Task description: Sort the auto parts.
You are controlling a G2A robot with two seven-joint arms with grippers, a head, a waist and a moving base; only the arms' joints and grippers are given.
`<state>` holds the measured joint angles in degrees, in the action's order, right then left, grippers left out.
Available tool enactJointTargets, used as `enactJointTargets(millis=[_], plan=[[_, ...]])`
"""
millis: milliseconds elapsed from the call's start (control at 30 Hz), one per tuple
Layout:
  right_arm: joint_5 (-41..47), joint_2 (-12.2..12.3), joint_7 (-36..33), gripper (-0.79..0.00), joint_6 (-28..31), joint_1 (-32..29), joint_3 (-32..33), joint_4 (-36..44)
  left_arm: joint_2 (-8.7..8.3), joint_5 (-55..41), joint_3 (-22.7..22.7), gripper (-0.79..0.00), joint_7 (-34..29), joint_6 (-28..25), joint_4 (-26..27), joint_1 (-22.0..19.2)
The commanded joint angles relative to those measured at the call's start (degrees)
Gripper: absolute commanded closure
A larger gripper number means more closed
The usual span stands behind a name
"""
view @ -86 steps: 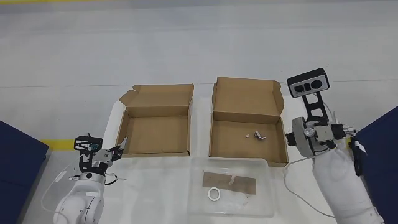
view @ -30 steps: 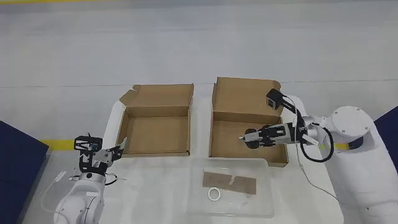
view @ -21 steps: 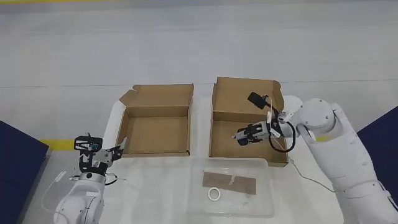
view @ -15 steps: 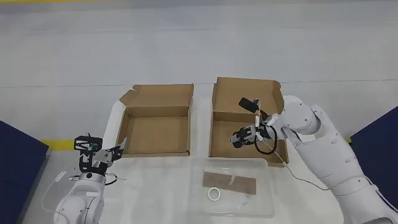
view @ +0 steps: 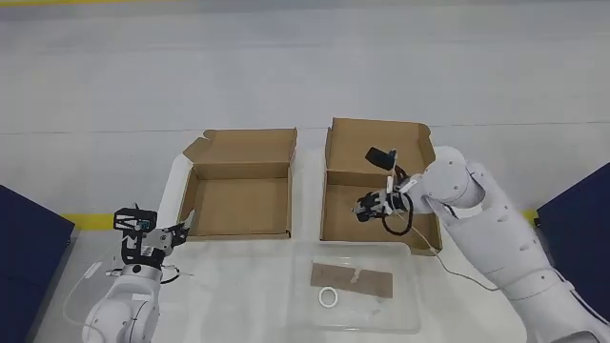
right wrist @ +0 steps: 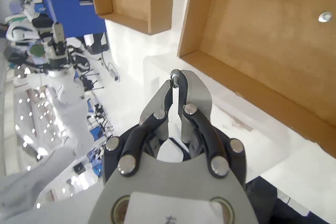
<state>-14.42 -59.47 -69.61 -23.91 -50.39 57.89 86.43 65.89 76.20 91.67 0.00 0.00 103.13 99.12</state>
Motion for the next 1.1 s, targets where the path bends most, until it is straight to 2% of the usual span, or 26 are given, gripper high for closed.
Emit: enactJointTargets(millis=[0,233,367,733,1067], plan=[[-1.36,-0.85,1.53,0.000,-2.28,2.25,-3.03,-1.86,0.00,0.00,0.00,-0.785,0.00,0.00,0.00,0.00],[-6.47,-4.54,4.83,0.000,-10.38,9.99,-13.27,-11.51,0.00,0.00,0.00,-0.785,0.00,0.00,0.00,0.00],[-7.72,-6.50,5.66,0.000,-12.64,12.39,-17.61,-16.24,0.00,0.00,0.00,-0.785,0.00,0.00,0.00,0.00],[-8.43,-6.64,6.92,0.000,-12.46,12.11,-18.05,-16.66,0.00,0.00,0.00,-0.785,0.00,0.00,0.00,0.00],[-8.76,-9.92,13.49,0.000,-17.76,12.19,-21.97,-23.50,0.00,0.00,0.00,-0.785,0.00,0.00,0.00,0.00]])
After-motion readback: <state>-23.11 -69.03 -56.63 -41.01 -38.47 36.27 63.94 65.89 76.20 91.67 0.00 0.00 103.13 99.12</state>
